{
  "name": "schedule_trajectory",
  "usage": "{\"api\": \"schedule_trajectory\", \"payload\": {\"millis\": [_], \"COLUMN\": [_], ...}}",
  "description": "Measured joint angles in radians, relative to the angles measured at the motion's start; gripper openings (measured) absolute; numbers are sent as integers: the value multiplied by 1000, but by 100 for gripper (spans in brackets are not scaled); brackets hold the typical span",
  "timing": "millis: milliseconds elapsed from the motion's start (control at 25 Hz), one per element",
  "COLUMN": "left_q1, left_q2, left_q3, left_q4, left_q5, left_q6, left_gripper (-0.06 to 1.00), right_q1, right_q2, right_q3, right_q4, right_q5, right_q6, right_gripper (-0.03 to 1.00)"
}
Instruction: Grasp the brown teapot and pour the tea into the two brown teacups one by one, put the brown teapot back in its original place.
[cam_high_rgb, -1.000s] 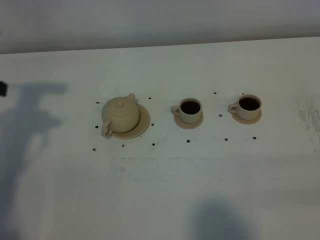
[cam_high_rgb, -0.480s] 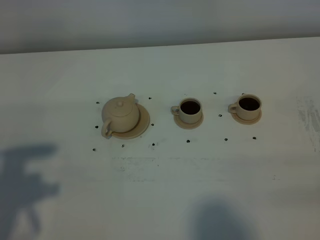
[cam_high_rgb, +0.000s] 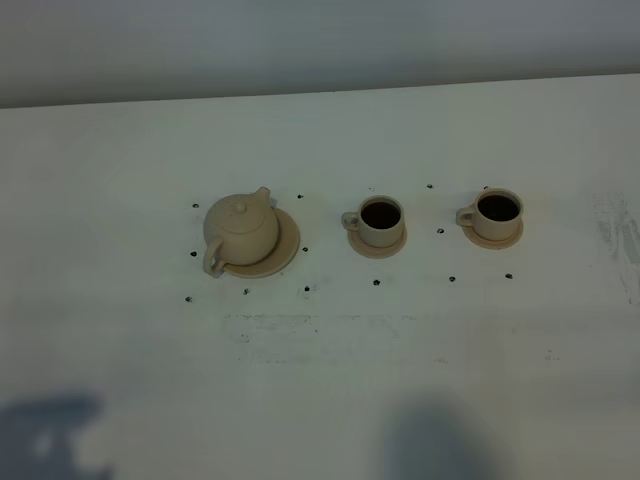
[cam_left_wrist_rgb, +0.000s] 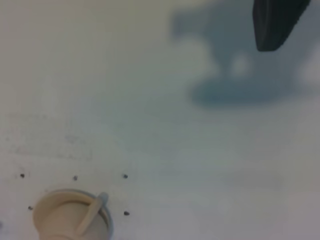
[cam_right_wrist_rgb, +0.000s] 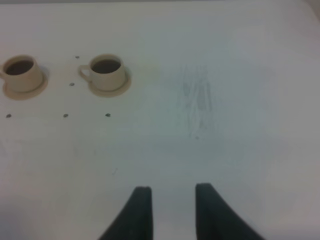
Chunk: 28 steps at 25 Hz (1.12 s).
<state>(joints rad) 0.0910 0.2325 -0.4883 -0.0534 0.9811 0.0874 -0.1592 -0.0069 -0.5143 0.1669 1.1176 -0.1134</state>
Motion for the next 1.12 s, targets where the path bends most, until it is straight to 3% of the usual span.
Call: {"api": "schedule_trajectory", "payload": {"millis": [240,960,1120], "left_q1": [0,0,-53], "left_q2": [-109,-189,-229], "left_q3": [29,31,31], "left_q4": [-1,-1,17], "left_q5": [68,75,77], "left_q6": [-16,-21,-51], "left_gripper": [46,46,46], "right_q1": [0,0,0], "right_q2": [0,0,0], "right_q3": [0,0,0], "right_q4": [0,0,0], "right_q5": [0,0,0], "right_q6": [0,0,0], "right_gripper": [23,23,23]}}
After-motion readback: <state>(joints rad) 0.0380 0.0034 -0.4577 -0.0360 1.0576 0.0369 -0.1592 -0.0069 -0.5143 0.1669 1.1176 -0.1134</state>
